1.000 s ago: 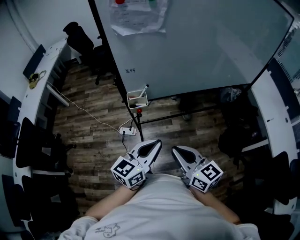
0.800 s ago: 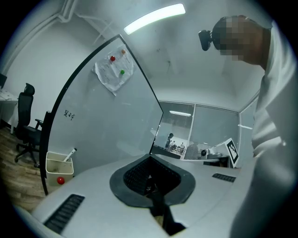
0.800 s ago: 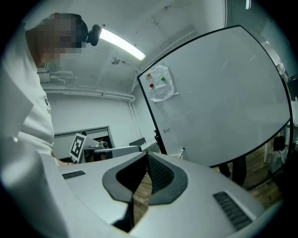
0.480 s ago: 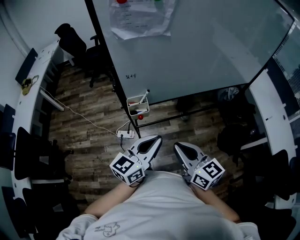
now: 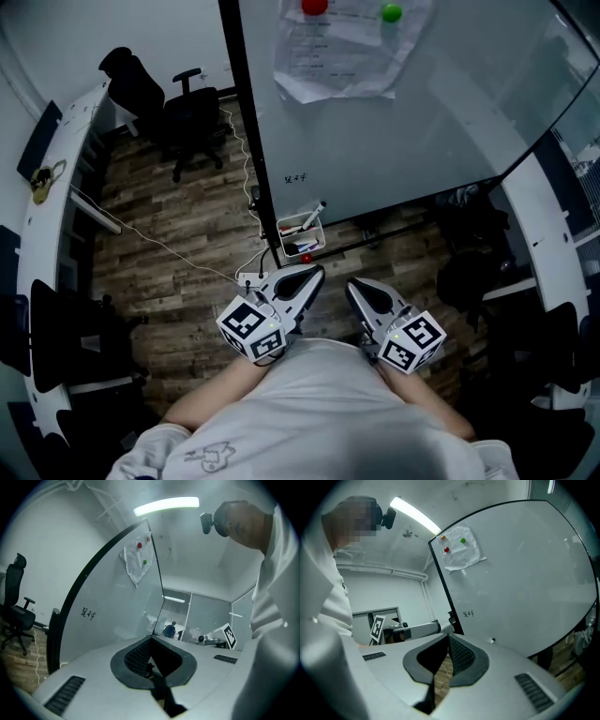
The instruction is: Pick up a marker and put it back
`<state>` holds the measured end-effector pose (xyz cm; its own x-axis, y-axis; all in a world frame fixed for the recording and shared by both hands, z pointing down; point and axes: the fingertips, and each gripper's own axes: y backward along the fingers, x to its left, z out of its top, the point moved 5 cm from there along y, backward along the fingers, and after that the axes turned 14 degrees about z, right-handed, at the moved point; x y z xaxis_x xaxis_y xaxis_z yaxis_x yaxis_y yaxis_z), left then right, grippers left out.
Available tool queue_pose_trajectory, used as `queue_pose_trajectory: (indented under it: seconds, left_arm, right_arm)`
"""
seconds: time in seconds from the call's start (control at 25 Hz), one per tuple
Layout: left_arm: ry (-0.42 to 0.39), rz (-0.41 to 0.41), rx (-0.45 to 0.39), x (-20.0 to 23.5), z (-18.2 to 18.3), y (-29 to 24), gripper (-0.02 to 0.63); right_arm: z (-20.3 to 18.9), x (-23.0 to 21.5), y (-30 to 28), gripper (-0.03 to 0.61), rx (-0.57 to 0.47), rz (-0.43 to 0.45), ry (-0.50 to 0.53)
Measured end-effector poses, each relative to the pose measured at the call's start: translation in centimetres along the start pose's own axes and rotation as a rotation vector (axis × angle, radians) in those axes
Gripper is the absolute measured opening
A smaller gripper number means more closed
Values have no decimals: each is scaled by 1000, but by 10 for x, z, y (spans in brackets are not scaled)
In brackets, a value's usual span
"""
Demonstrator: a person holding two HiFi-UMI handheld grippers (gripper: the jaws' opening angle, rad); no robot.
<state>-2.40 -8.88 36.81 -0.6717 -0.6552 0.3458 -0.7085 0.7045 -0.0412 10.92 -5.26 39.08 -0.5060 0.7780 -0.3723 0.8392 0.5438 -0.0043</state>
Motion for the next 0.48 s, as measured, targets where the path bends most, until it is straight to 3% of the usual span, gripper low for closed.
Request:
queue_pose_trajectory:
  seconds: [0.24,0.48]
  left_arm:
    - [-35,-57,-1,44,35,7,5]
    - [-16,-113,39,78,38,11,5]
  right_arm:
    - [8,-1,-54,12,-21,-75,14]
    - [3,-4,-84,12,-45,-141,-45]
